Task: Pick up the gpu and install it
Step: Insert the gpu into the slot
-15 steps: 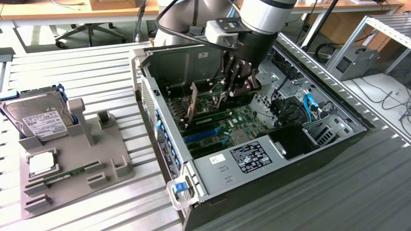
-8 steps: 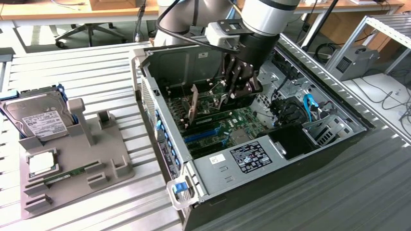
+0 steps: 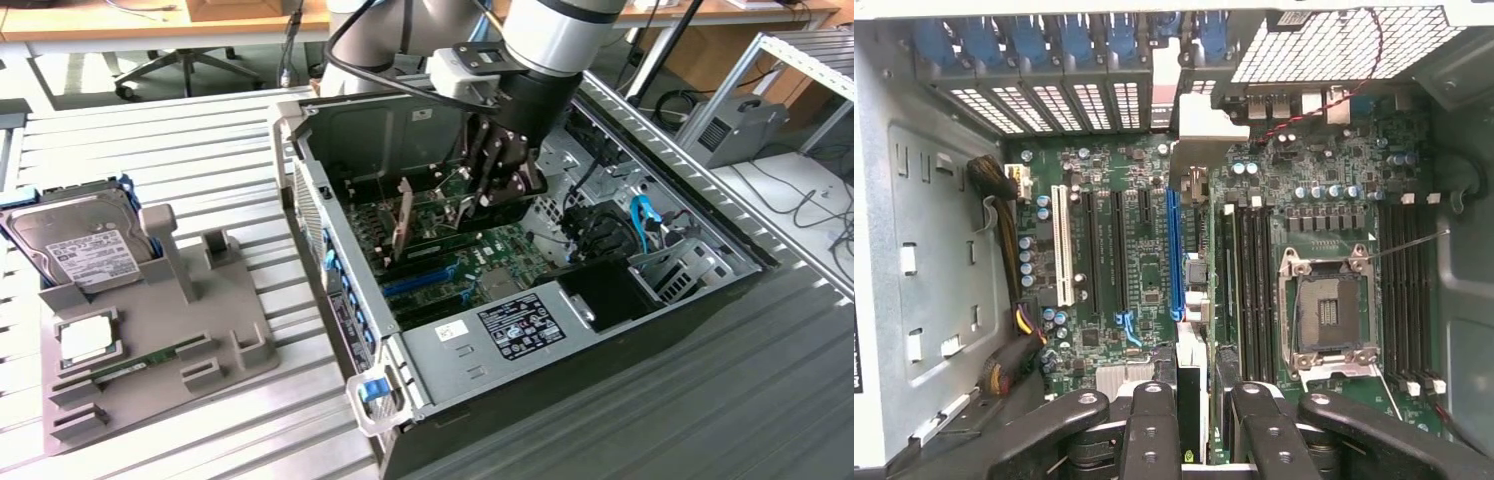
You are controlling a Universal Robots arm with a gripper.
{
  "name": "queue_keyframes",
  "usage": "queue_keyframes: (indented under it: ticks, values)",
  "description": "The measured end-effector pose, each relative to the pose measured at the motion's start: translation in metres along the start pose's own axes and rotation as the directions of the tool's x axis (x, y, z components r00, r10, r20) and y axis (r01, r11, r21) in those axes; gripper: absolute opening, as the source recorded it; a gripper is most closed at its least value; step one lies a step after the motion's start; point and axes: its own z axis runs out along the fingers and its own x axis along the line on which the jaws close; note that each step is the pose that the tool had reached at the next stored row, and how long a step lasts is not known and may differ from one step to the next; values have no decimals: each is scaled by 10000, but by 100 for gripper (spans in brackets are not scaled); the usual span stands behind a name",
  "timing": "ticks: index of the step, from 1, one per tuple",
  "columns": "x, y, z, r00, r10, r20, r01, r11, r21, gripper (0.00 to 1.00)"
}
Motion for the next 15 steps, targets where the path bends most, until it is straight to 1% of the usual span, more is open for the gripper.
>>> queue_keyframes:
  ticks: [9,15]
  values:
    - [-12,1,1,10000,-1,2,1,10000,1,26]
    - [27,5,0,10000,-1,3,1,10000,3,26]
